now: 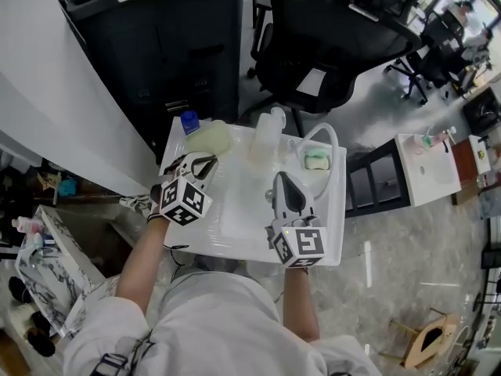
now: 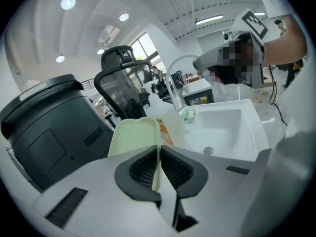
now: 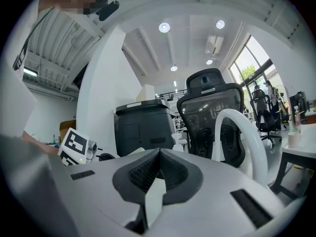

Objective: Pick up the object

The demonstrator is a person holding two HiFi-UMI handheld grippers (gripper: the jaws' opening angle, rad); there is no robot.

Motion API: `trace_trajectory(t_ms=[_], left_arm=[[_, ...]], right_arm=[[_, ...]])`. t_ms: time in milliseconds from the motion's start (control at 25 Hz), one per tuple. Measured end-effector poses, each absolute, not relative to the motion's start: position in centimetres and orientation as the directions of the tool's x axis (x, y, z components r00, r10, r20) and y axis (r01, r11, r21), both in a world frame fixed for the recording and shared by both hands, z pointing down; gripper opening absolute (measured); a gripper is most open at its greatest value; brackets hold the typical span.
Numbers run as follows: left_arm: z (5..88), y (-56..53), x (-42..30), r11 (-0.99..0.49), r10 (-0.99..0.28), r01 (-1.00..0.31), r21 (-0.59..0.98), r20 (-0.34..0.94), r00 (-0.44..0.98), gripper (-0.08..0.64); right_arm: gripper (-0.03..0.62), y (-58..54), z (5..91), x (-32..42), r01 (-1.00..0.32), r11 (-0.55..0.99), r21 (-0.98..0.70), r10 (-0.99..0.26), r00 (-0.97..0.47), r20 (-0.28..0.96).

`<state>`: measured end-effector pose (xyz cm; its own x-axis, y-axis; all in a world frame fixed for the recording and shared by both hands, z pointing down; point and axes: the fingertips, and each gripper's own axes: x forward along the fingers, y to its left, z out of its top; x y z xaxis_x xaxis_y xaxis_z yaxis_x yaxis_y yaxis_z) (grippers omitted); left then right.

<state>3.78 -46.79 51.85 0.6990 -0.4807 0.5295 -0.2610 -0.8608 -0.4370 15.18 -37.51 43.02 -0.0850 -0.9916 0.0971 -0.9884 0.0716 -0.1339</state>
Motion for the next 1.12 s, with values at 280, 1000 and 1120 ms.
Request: trace_trajectory(t_ms=[280, 1000, 1120], left_arm=[[47.0, -45.6, 2.5, -0.82, -0.548, -0.364, -0.442, 0.425, 0.721, 0.04], [38.6, -44.0, -3.2, -0.705, -0.692, -0.593, -0.388, 0.195, 0.695, 0.038], [37.7, -43.6, -4.0, -0.689, -0.706, -0.611, -0.391, 0.17, 0.687, 0.038]], right_arm=[[0.006, -37.2, 42.0, 15.3, -0.989, 0.085, -0.124, -0.992, -0.096, 0.087], [0.006, -37.3, 39.0, 15.2, -0.989, 0.138, -0.055, -0.989, -0.14, 0.044], [0.006, -37.2, 38.9, 15.1, -0.988, 0.143, -0.054, -0.988, -0.146, 0.044]])
